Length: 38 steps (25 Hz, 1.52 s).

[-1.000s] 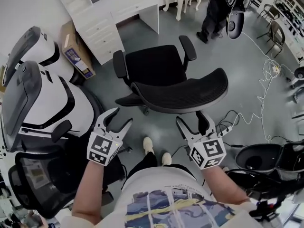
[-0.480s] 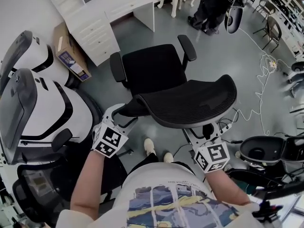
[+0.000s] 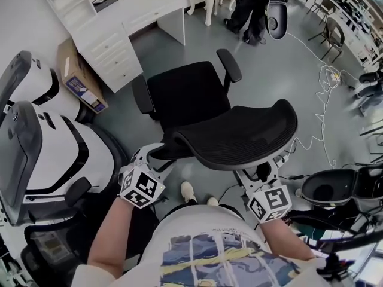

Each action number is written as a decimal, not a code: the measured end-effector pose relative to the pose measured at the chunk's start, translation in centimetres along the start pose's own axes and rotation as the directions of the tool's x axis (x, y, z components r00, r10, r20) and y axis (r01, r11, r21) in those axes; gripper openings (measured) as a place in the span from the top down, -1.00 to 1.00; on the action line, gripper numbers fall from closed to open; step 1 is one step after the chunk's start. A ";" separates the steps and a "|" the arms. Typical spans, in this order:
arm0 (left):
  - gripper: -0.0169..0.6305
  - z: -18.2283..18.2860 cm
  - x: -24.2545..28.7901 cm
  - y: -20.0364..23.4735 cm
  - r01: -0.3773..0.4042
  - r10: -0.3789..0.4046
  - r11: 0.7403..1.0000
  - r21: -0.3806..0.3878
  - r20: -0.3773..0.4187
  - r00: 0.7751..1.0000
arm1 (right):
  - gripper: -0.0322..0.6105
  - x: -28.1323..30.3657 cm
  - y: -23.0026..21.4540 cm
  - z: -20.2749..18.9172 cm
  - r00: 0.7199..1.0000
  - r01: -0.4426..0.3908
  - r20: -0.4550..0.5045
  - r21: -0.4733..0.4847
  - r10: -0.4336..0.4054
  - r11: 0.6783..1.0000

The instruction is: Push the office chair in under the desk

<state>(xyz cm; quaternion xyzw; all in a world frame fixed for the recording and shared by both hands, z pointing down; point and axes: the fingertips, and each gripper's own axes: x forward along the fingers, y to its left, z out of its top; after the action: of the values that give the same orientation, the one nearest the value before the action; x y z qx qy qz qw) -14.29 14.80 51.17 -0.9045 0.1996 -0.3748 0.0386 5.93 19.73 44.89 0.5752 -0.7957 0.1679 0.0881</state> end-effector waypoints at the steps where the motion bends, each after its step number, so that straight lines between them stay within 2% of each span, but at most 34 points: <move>1: 0.22 0.1 0.0 -0.1 0.000 0.000 1.000 0.007 0.003 1.000 | -0.12 0.0 -0.1 0.0 1.000 0.002 0.001 -0.001 -0.002 1.000; 11: 0.27 1.1 0.6 -0.3 0.045 -0.046 0.998 0.042 0.034 0.998 | -0.13 -0.3 -1.3 0.7 0.999 0.048 0.011 0.015 -0.048 0.999; 19: 0.31 1.5 1.5 0.4 0.065 -0.067 0.996 0.063 0.039 0.997 | -0.13 0.8 -2.5 1.1 0.999 0.048 -0.001 0.017 -0.048 0.999; 38: 0.32 1.4 3.8 6.5 0.065 -0.067 0.996 0.056 0.026 0.997 | -0.13 7.1 -3.9 3.3 1.000 0.016 0.000 0.008 -0.016 1.000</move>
<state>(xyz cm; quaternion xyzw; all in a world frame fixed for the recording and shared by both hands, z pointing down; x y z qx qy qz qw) -12.99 7.22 51.26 -0.9144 0.1587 -0.3686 0.0539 7.46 11.15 44.84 0.5820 -0.7903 0.1703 0.0875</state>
